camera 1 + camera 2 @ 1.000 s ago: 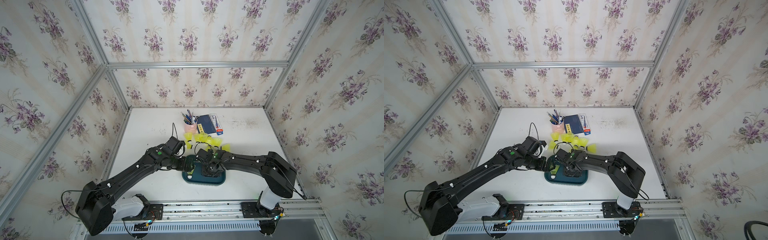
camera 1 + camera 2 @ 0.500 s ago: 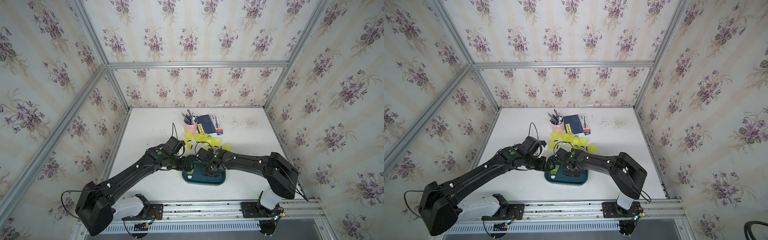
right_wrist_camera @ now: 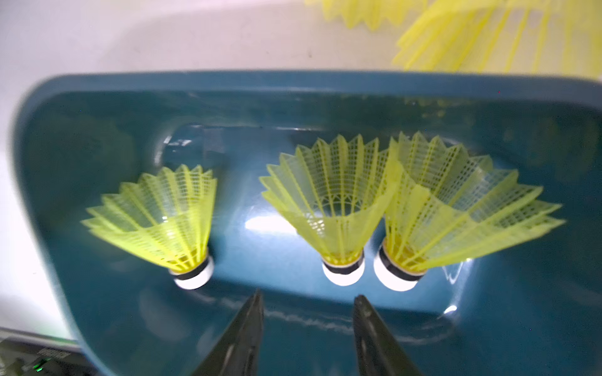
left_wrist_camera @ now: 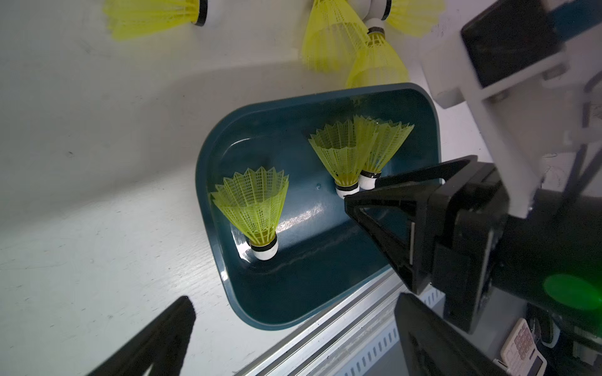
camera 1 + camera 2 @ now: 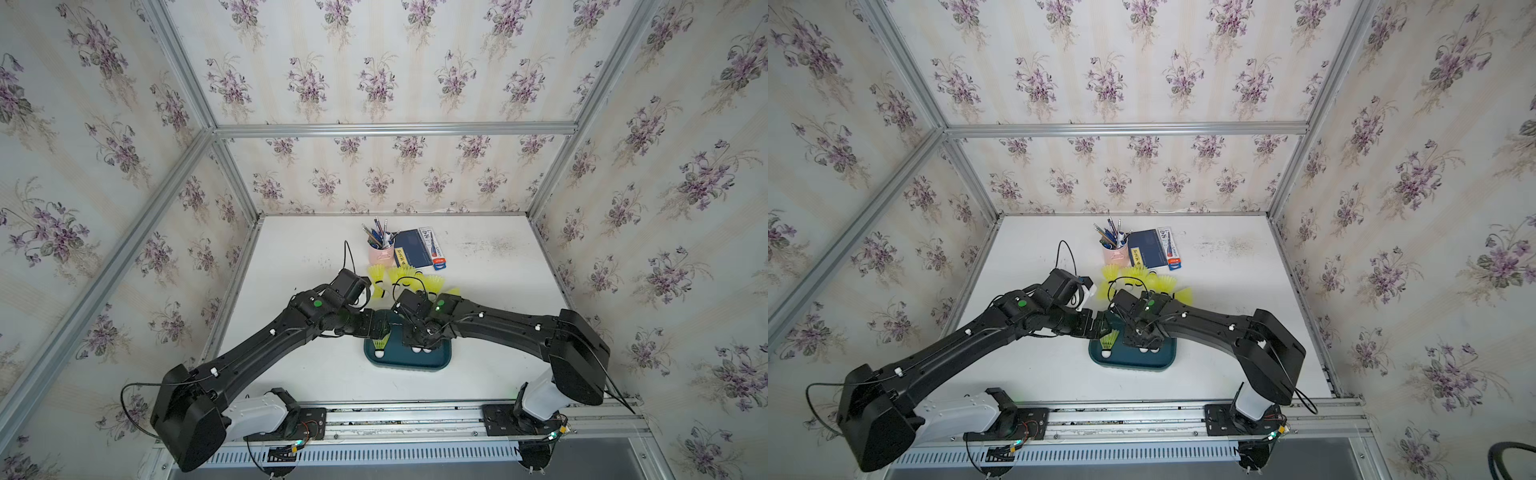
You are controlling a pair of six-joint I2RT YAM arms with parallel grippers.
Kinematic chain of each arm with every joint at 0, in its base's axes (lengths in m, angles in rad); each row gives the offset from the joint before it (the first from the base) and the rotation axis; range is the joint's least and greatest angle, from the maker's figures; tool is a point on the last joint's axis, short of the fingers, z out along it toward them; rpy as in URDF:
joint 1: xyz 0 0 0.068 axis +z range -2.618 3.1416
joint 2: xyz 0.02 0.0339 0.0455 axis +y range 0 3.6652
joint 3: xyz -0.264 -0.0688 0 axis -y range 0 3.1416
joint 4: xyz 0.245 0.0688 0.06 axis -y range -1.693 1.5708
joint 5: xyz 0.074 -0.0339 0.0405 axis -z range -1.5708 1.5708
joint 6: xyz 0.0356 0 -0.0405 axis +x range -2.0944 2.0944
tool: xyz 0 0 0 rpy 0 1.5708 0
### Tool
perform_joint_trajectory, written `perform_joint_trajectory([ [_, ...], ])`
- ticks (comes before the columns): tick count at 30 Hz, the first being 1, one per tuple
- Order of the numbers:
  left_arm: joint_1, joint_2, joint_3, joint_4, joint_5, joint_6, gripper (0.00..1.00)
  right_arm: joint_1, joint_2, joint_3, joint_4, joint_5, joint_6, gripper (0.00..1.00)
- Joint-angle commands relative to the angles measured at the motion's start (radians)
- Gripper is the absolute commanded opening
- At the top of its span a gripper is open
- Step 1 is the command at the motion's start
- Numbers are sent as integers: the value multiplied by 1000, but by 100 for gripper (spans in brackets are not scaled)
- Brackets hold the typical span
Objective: Put the shuttlecocks into the storage box
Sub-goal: Place the shuttlecock in the storage box, then pick up the shuttlecock at the center of the board.
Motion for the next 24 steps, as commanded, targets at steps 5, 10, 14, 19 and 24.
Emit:
perform_joint_trajectory([
  [5,7,16,77,-41,-28,-21,100,-13,-29,83,-81,26,-18,49],
  [10,23,52,143,-51,-23,-12,100,-69,-50,135,-113,40,-45,49],
  [14,36,93,193,-52,-10,0,100,-139,-61,159,-115,39,-69,49],
  [19,40,162,258,-46,9,22,100,-237,-67,159,-100,31,-63,49],
  [24,42,256,320,-31,73,52,100,-334,-67,128,-60,15,-13,48],
])
